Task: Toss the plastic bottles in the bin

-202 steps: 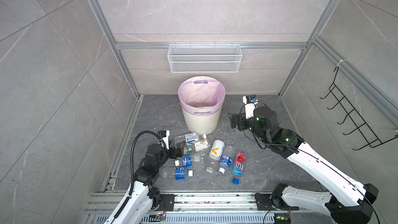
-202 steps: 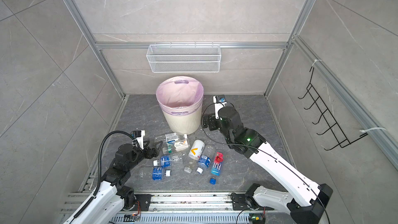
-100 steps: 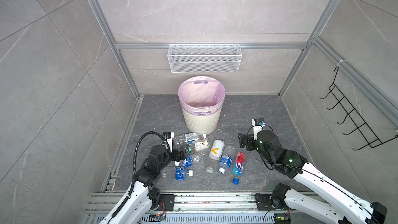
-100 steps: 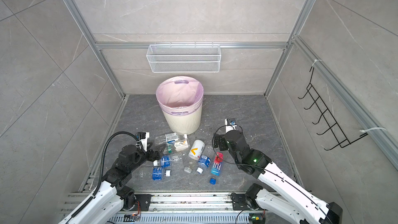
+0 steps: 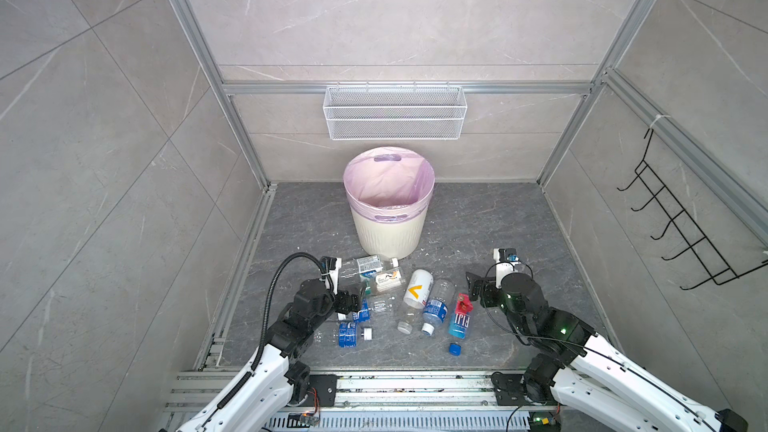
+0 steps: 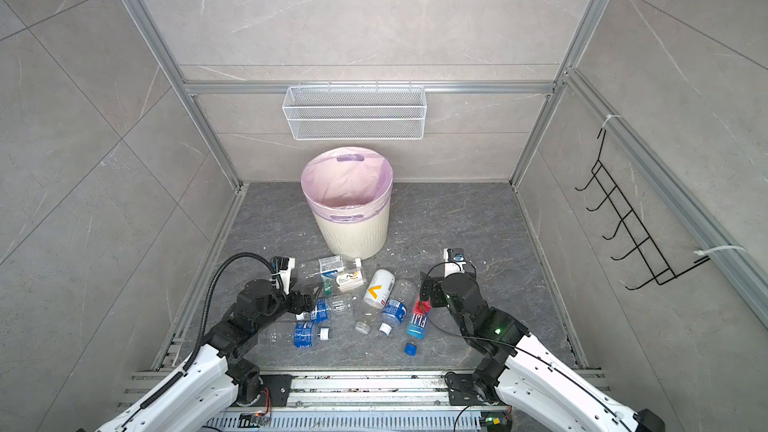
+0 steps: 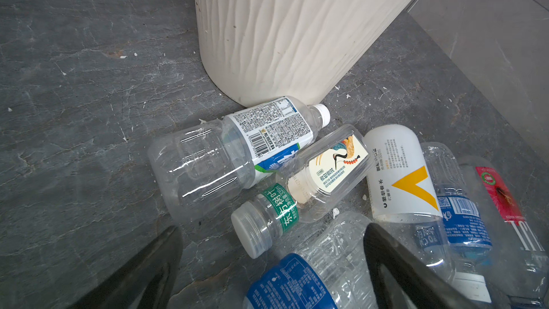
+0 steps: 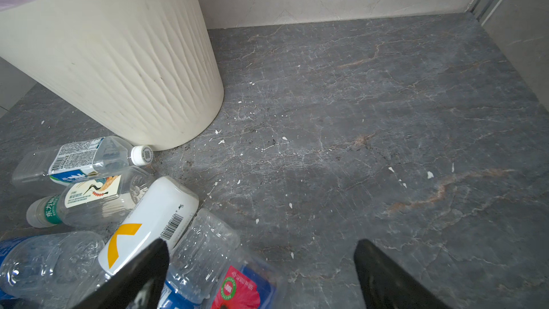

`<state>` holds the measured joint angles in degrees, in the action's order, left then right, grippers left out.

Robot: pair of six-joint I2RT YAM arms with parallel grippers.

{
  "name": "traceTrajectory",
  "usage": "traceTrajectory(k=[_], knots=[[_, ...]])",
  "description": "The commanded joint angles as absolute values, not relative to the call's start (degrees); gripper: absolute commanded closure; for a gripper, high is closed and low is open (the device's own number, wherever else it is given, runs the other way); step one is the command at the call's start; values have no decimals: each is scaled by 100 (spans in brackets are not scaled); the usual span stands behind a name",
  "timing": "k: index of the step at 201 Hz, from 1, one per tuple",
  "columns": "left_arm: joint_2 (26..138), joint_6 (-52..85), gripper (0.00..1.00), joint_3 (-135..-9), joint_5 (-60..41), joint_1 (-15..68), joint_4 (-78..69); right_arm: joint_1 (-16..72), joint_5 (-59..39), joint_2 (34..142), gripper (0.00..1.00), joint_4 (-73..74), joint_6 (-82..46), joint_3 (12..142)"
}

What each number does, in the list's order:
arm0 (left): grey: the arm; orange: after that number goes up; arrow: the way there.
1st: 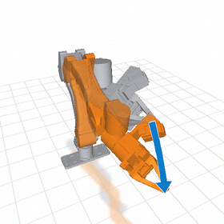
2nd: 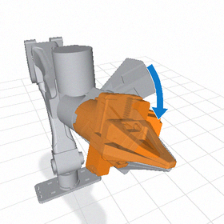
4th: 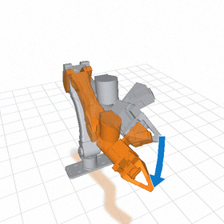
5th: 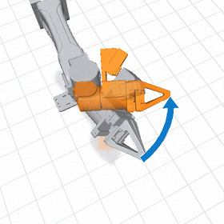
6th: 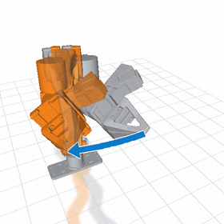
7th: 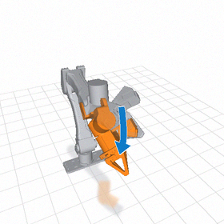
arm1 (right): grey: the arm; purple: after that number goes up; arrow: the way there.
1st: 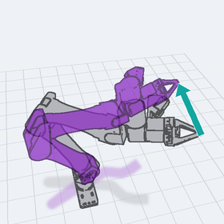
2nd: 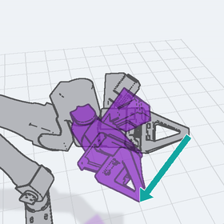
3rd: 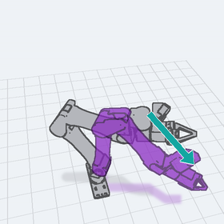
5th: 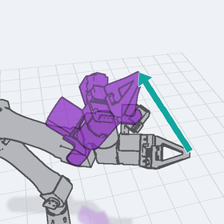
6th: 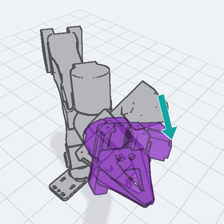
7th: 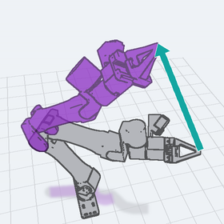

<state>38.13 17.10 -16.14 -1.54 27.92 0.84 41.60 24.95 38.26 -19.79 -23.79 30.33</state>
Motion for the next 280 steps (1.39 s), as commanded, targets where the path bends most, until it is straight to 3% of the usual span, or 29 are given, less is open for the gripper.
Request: traceTrajectory(k=[1, 199, 280], knots=[[3864, 1503, 3, -1832, 18, 2888, -96, 4184, 2715, 3703, 1, -1701, -2338, 2829], [4289, 1299, 3, -2504, 929, 3541, 465, 4166, 2585, 3699, 1, -1187, -2370, 2233], [4795, 1600, 3, -3122, 586, 3658, 1226, 4148, 2653, 3735, 1, -1298, -2404, 2315]])
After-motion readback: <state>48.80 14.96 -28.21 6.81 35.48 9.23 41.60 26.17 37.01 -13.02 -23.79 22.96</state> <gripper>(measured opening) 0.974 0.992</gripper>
